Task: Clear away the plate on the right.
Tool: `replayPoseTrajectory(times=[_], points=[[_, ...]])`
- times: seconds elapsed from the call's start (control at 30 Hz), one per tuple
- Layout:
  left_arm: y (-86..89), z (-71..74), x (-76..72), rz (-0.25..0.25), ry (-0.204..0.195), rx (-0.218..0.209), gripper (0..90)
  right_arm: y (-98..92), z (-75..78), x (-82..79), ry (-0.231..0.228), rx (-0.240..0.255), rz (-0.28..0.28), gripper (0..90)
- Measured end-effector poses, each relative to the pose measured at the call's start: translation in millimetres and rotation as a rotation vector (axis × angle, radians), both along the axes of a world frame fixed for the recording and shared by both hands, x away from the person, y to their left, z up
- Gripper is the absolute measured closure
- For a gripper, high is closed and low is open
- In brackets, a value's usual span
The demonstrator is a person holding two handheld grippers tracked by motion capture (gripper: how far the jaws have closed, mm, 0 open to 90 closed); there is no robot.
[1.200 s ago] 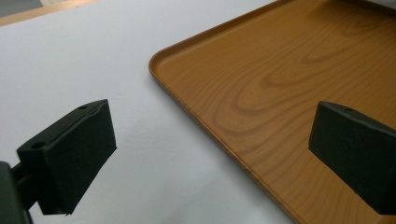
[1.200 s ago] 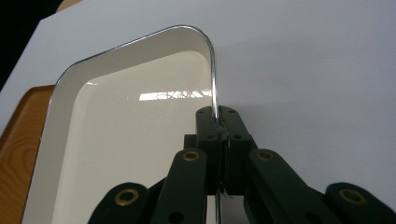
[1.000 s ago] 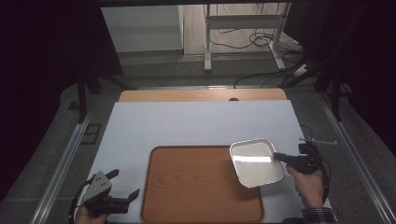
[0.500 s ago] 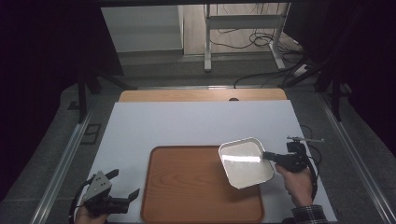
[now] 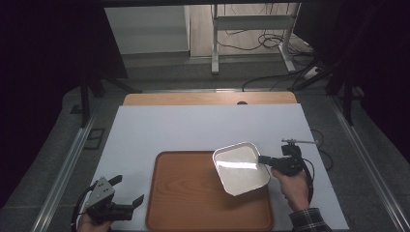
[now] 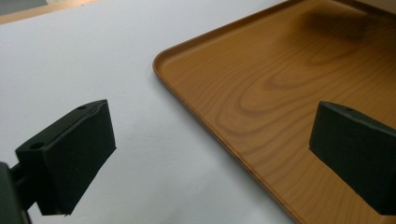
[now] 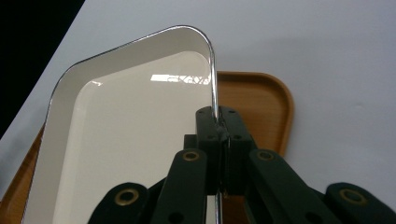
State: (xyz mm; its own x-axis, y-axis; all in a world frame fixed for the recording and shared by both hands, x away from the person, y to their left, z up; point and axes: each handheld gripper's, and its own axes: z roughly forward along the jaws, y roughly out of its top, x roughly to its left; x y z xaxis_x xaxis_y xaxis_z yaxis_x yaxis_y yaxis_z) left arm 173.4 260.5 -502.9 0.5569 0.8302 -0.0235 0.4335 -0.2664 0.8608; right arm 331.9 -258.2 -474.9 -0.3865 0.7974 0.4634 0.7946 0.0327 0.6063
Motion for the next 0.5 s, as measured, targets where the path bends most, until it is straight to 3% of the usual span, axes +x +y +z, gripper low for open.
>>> replayPoseTrajectory(times=[0.5], points=[[-1.0, -0.2, 0.1, -0.001, 0.000, 0.002, 0.0, 41.9, -8.6, 5.6, 0.006, -0.047, 0.061, 87.9]])
